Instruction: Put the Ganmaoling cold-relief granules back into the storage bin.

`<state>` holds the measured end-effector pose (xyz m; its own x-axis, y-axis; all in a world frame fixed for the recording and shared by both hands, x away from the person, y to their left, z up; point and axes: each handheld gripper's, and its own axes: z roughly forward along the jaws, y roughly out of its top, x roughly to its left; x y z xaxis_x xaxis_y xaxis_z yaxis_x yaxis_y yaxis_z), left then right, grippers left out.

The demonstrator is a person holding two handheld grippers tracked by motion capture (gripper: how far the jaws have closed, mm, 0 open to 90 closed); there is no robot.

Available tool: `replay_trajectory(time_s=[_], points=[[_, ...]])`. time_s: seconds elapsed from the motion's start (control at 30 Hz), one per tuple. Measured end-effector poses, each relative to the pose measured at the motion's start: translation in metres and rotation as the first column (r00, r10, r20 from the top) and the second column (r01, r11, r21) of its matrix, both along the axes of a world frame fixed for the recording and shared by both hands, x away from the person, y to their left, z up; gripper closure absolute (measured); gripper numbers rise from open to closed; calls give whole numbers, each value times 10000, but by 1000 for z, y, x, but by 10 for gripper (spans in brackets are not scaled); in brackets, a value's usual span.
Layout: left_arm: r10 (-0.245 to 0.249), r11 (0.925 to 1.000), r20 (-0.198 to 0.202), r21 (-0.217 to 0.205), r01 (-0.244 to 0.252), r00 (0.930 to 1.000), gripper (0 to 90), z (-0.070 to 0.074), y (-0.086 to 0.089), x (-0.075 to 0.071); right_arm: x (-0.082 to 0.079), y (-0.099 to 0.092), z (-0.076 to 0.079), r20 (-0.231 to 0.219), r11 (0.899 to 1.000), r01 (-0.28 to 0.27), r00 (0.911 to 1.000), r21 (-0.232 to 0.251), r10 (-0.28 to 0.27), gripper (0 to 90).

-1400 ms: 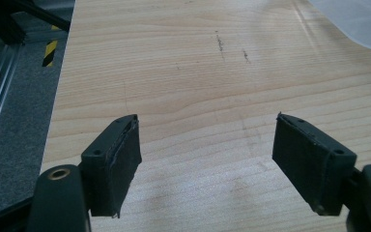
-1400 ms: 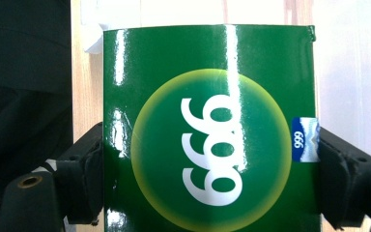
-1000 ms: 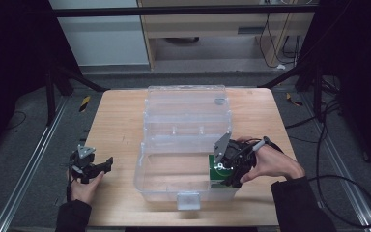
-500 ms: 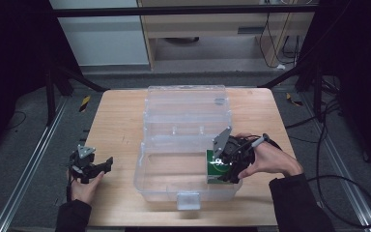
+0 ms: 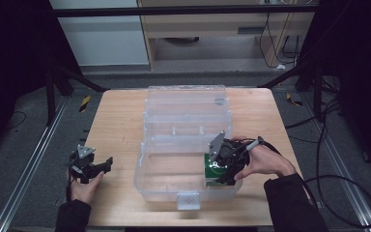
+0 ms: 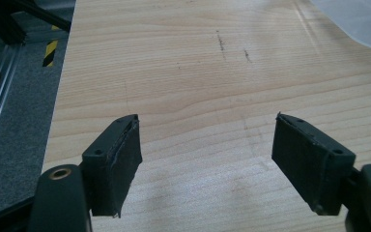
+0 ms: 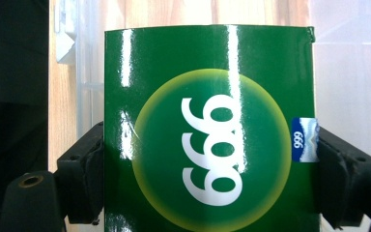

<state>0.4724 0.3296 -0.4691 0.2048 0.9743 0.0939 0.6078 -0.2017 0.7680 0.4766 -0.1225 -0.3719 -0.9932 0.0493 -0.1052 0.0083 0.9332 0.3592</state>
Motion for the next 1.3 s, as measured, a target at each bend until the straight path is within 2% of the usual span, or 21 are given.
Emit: replay_trajectory(time_s=[0.3,0.5,0.6,0.73,1.07,1.3], points=[[-36,10000,-5,59,36,10000,250,0,-1,0,2,-4,-15,-272,9997,112,9996,211,-106,163],[-15,10000,-36,18,15,10000,250,0,-1,0,4,-5,-24,-397,9999,151,9991,24,-150,162],[-14,10000,-40,24,14,10000,250,0,-1,0,5,-6,-29,-493,9996,257,9985,136,-250,162],[5,10000,-64,-7,-5,10000,250,-1,-1,0,5,-8,-30,-402,9997,239,9989,88,-235,161],[-24,10000,-41,44,24,10000,250,0,-1,0,4,-12,-31,-592,9996,258,9979,-98,-263,154],[-9,10000,-37,15,9,10000,250,0,0,0,3,-12,-31,-501,9996,263,9984,-118,-269,148]])
